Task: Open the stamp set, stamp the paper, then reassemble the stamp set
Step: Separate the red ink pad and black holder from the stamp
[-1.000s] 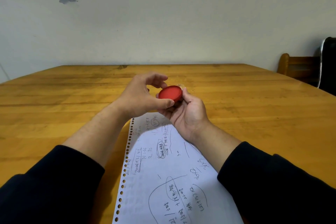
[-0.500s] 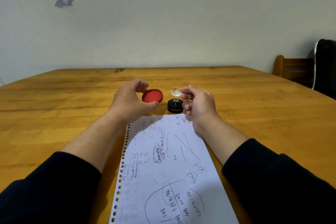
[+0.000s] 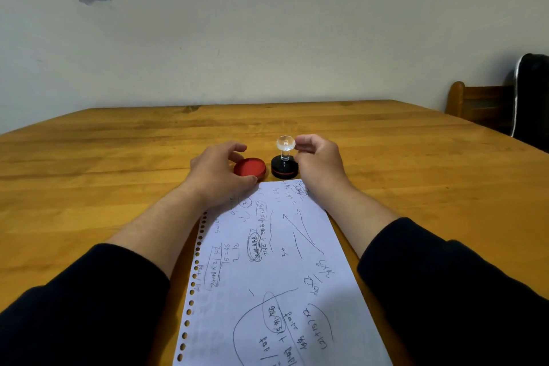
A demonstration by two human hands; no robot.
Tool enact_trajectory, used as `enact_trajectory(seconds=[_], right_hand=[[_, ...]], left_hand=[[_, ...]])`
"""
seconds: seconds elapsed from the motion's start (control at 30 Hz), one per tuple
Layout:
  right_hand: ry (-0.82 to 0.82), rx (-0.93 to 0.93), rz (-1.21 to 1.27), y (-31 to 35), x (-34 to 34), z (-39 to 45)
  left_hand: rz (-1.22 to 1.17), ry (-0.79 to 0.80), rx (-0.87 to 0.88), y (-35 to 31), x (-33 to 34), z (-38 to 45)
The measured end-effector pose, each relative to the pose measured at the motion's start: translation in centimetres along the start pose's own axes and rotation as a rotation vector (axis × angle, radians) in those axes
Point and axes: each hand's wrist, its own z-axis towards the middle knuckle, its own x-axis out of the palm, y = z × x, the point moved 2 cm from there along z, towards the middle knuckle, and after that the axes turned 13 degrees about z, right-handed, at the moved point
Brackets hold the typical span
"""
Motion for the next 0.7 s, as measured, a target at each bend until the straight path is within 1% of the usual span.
enact_trajectory(seconds=[0.13, 0.27, 0.5, 0.63, 0.7], right_hand=[[0.073, 0.013, -0.071, -0.5, 0.3, 0.2], [0.119, 0.007, -0.108, -0.6, 0.2, 0.6], [0.118, 0.004, -0.252, -0.7, 0.1, 0.7], [0.09, -0.04, -0.308, -0.7, 0.0, 0.8], [0.056, -0.057, -0.293, -0.7, 0.0, 0.8]], left_hand=[[0.008, 0.038, -0.015, 0.0, 0.3, 0.3], [0.021, 0.041, -0.01, -0.2, 0.4, 0.5], [0.023, 0.061, -0.018, -0.4, 0.6, 0.7], [-0.01, 0.0, -0.008, -0.7, 0.7, 0.7], [-0.023, -0.027, 0.016, -1.4, 0.9, 0.6]])
